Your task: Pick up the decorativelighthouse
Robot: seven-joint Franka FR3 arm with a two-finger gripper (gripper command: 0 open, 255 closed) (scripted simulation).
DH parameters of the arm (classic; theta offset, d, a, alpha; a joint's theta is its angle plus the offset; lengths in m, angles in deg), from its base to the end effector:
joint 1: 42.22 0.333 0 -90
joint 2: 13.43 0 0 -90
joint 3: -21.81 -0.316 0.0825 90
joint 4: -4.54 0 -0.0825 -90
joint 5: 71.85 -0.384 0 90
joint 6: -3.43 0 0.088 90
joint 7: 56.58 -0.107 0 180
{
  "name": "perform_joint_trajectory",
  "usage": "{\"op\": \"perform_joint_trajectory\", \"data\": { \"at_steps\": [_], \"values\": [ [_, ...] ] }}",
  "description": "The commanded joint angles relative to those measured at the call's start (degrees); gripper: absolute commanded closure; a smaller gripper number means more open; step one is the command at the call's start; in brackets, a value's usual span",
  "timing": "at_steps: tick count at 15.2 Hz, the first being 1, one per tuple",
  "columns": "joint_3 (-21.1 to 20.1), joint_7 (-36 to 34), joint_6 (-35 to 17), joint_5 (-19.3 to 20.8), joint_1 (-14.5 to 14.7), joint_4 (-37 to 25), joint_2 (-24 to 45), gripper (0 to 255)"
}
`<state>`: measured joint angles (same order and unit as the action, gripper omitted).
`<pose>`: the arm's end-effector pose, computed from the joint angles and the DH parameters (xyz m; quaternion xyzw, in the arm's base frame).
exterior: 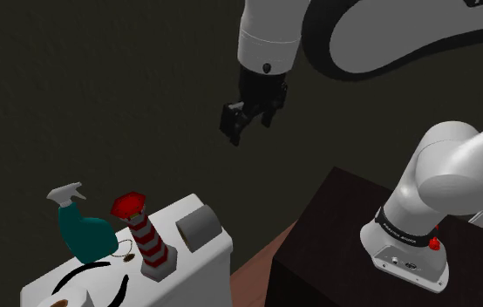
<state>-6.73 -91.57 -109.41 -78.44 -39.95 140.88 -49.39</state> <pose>0.3272 0.2326 0.5302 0.9894 -0.0843 0.1133 0.0343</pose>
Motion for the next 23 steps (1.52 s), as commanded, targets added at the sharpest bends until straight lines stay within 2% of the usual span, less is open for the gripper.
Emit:
{"op": "perform_joint_trajectory", "data": {
  "at_steps": [1,5,9,12,14,15,16,18,20,21,23],
  "values": [
    [-3.63,-3.96,-2.38,0.88,-0.96,-1.47,2.8,0],
    [-11.79,-12.72,-5.94,4.74,-4.18,-5.99,9.5,0],
    [-21.42,-23.24,-7.95,12.27,-9.25,-12.02,17.96,0],
    [-30.31,-33.44,-7.37,22.21,-14.1,-17.79,26.95,0],
    [-36.33,-42.4,-4.54,32.9,-16.05,-22.57,36.22,0],
    [-37.91,-47.14,-2.0,39.21,-14.98,-25.3,41.9,0],
    [-37.73,-51.03,0.71,44.71,-12.21,-28.11,47.08,0],
    [-34.07,-55.85,5.0,51.98,-4.49,-33.7,54.51,0],
    [-30.35,-58.72,8.5,57.11,2.59,-39.52,60.34,0],
    [-29.54,-59.06,9.01,57.81,3.9,-40.59,61.23,0],
    [-29.12,-59.87,8.08,58.4,4.05,-39.71,61.7,0]
  ]
}}
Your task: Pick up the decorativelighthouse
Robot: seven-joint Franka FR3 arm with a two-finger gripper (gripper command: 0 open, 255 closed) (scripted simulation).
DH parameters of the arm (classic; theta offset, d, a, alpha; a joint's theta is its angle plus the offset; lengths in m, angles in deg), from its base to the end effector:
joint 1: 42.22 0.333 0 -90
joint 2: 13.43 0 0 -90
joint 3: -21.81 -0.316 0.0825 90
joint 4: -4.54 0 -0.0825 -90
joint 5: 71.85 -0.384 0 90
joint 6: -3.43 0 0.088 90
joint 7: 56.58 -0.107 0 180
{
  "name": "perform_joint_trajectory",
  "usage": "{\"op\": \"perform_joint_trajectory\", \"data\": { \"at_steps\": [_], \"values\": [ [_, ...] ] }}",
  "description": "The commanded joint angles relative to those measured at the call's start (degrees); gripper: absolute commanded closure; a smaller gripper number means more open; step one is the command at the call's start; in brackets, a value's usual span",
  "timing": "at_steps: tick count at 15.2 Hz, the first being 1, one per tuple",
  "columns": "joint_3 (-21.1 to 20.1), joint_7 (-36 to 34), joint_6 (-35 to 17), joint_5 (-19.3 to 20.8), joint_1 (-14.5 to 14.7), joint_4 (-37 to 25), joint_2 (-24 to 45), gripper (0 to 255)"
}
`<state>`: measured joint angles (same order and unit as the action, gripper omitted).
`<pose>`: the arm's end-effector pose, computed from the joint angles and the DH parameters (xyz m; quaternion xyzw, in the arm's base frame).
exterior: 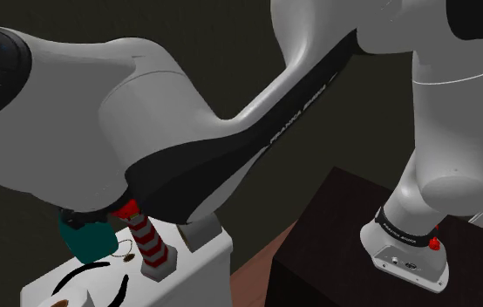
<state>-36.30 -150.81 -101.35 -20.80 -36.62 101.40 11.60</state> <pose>0.4007 0.4999 0.4419 0.9604 -0.1418 0.2287 0.0724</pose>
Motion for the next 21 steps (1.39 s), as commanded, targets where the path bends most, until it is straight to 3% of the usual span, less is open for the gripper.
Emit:
{"op": "perform_joint_trajectory", "data": {
  "at_steps": [1,7,8,21],
  "values": [
    [0.65,-1.04,-0.42,1.08,0.8,0.19,0.97,0],
    [1.59,-2.96,-2.34,2.71,1.22,1.93,2.32,0],
    [1.61,-2.99,-2.31,2.72,1.28,1.89,2.35,255],
    [0.76,-1.28,-0.67,1.28,0.84,0.43,1.13,255]
  ]
}}
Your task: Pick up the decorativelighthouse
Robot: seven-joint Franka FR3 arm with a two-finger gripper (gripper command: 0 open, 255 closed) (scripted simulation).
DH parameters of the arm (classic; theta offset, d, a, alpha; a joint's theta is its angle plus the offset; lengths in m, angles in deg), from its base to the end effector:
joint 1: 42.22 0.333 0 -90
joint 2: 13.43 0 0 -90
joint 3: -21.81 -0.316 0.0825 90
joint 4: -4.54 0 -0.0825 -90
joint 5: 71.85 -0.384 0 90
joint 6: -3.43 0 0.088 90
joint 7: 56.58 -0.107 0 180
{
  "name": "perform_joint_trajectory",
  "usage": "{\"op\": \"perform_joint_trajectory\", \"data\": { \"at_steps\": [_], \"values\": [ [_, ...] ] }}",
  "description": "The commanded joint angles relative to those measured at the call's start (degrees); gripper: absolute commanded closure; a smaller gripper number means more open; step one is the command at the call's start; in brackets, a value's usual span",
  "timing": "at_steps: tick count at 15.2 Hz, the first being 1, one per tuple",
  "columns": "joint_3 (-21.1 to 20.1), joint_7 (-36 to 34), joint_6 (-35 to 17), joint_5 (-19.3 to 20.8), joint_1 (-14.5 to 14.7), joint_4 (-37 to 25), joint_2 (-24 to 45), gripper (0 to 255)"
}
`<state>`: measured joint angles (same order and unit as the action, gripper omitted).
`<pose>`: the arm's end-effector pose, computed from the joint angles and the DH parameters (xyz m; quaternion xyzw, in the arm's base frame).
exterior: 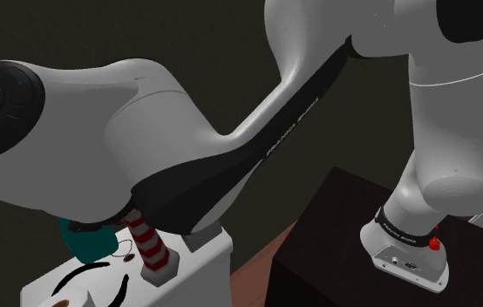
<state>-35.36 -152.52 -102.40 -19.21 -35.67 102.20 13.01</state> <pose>0.4007 0.5028 0.4236 0.9598 -0.1425 0.2303 0.0732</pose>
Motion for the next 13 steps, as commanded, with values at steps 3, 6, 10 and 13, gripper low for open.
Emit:
{"op": "perform_joint_trajectory", "data": {
  "at_steps": [3,6,10,13],
  "values": [
    [-0.73,1.67,1.71,-1.3,-0.3,-1.65,-1.07,255],
    [-1.21,2.89,3.12,-2.19,-0.39,-3.06,-1.77,255],
    [-1.73,4.49,5.12,-3.21,-0.33,-5.17,-2.53,255],
    [-1.85,4.94,5.72,-3.47,-0.28,-5.82,-2.72,255]
  ]
}}
